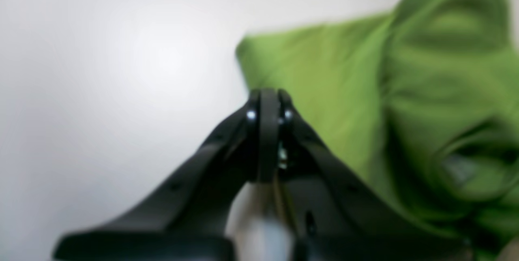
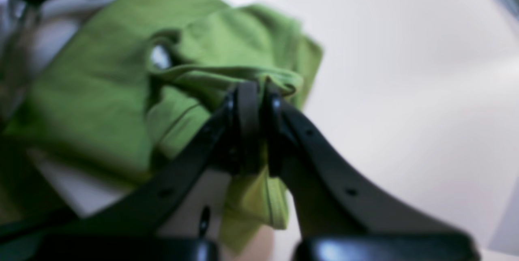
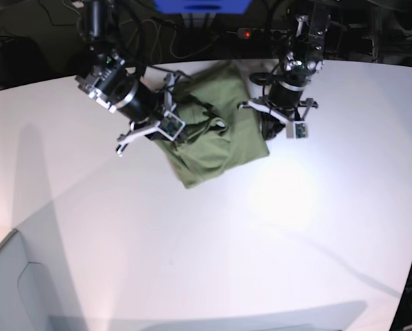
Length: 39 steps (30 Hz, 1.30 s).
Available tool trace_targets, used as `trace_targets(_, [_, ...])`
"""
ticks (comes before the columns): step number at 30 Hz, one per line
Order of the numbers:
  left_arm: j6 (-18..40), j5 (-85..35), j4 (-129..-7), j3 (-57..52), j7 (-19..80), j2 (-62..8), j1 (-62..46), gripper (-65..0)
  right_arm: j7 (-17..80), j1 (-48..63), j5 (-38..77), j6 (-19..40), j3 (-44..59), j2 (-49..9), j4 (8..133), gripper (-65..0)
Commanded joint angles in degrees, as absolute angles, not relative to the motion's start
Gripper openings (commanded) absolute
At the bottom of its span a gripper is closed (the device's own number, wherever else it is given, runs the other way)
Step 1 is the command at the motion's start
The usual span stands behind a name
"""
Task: Fold the T-shirt properly
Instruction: 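Open the right gripper and lift it off the bundle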
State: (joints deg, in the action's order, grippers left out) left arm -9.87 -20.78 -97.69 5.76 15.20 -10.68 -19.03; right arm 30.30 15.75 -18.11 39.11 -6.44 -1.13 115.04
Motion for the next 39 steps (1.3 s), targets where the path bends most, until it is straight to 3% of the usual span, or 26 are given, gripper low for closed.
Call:
trace_targets(1, [-9.5, -20.8, -99.7, 5.7, 14.1, -10.9, -19.4, -65.0, 29.0, 16.4, -17.1, 40.0, -7.4, -1.0, 116.7, -64.9])
trace_targets(7, [-9.5, -20.8, -105.2, 5.2, 14.1, -11.0, -21.8, -65.0, 29.0, 21.0, -17.2, 40.0, -12.4, -1.2, 117.7, -64.9])
trace_targets(18, [-9.2, -20.8, -110.5, -9.0, 14.1, -10.8, -27.2, -65.0, 29.1, 22.0, -17.5, 40.0, -18.5, -4.4, 117.1, -63.2])
trace_targets(22, [-9.2, -20.8, -110.5, -11.2, 14.2, -10.7, -27.6, -64.2, 29.1, 21.8, -17.5, 40.0, -19.2, -6.5, 117.1, -45.3])
trace_targets(25, [-9.5, -20.8, -110.5, -12.2, 14.2, -10.4, -27.9, -51.7, 29.0, 21.7, -17.5, 40.0, -19.4, -8.4, 117.7, -26.5])
trace_targets(27, [-9.5, -20.8, -110.5, -12.2, 14.2, -10.4, -27.9, -46.0, 28.8, 21.7, -17.4, 40.0, -19.0, -8.9, 118.9, -19.2])
trace_targets(29, [-9.5, -20.8, -110.5, -12.3, 14.1, -10.4, -27.9, -45.2, 28.8, 21.6, -17.2, 40.0, -18.0, -8.9, 120.3, -17.0])
trace_targets(35, [-9.5, -20.8, -110.5, -15.5, 14.1, -9.1, -27.9, -45.1, 29.1, 20.0, -17.1, 40.0, -12.9, -6.5, 120.3, -19.1])
trace_targets(39, [-9.5, -20.8, -110.5, -16.3, 14.1, -8.5, -27.9, -45.1, 29.1, 20.2, -17.1, 40.0, -15.4, -6.9, 117.9, -19.0])
